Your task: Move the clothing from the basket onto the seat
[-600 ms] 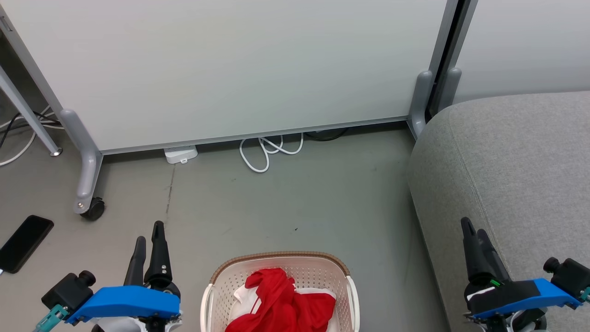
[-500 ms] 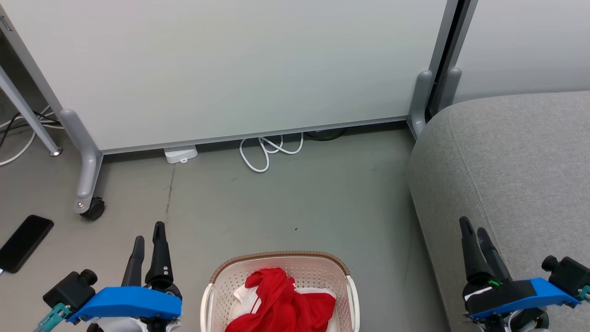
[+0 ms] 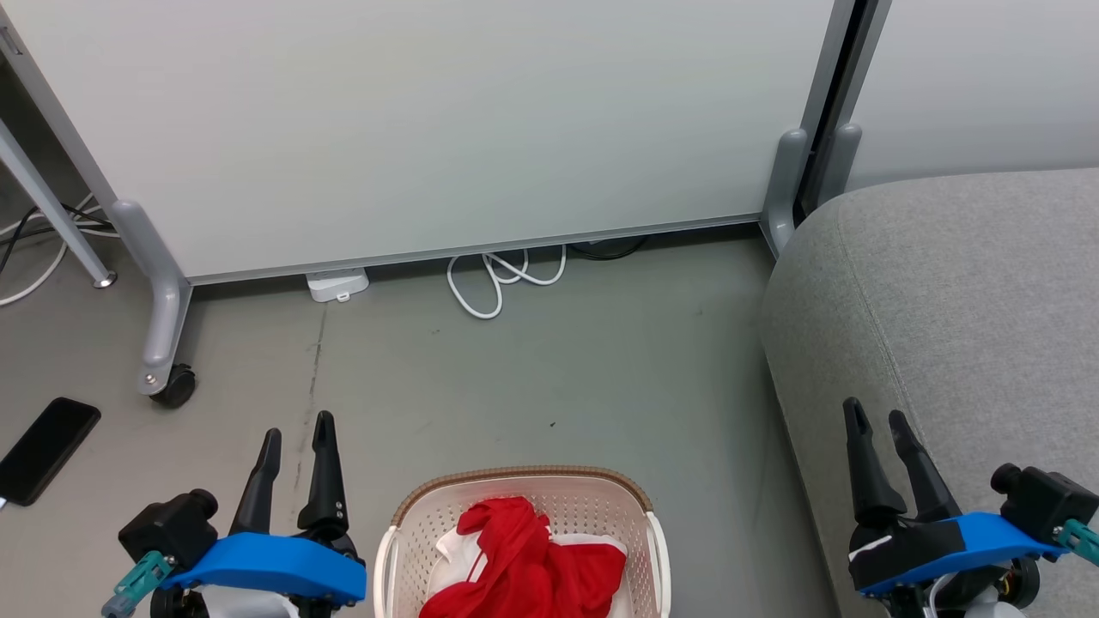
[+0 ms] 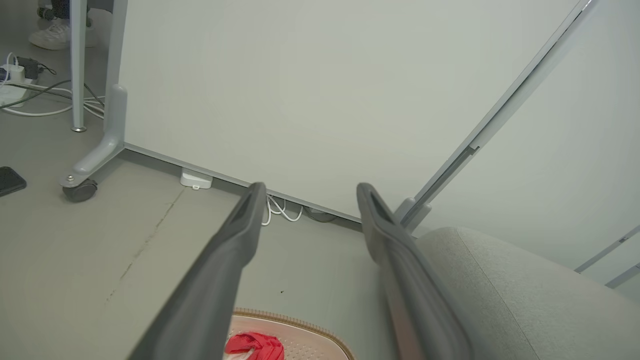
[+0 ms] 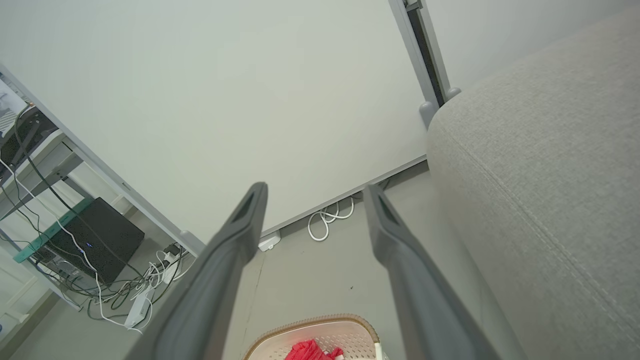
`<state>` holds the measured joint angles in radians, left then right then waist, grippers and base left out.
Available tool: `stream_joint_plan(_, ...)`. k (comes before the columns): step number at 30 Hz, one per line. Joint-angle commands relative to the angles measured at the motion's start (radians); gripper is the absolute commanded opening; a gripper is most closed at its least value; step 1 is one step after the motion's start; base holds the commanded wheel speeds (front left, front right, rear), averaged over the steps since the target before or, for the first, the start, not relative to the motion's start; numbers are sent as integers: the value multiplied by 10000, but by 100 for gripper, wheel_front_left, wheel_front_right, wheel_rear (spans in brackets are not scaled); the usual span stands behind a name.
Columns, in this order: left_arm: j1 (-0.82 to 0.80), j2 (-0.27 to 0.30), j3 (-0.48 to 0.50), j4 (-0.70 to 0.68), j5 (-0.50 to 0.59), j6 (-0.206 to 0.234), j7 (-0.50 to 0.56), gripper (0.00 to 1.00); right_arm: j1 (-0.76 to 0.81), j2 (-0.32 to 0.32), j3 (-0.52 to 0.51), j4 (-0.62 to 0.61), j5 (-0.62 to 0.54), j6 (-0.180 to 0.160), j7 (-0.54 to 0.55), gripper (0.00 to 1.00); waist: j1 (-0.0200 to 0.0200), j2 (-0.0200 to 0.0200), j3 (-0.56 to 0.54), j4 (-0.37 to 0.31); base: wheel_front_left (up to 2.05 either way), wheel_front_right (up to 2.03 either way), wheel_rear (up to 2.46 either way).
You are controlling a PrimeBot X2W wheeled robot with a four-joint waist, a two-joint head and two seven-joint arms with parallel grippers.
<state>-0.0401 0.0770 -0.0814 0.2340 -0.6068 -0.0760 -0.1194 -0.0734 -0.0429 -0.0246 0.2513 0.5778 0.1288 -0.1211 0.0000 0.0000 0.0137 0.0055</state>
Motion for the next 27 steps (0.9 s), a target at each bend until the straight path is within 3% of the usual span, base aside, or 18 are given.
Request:
stream_joint_plan(1,-228,99,-68,-129,314,43,-115,100,-223,-73,26,-78,-349,17,-97,100,0,0,-3,6,0,0,0)
stream_joint_plan(27,-78,131,-430,43,2614,25,-795,100,-216,-89,66,204,-3143,23,-787,100,0,0,-95,-20,0,0,0)
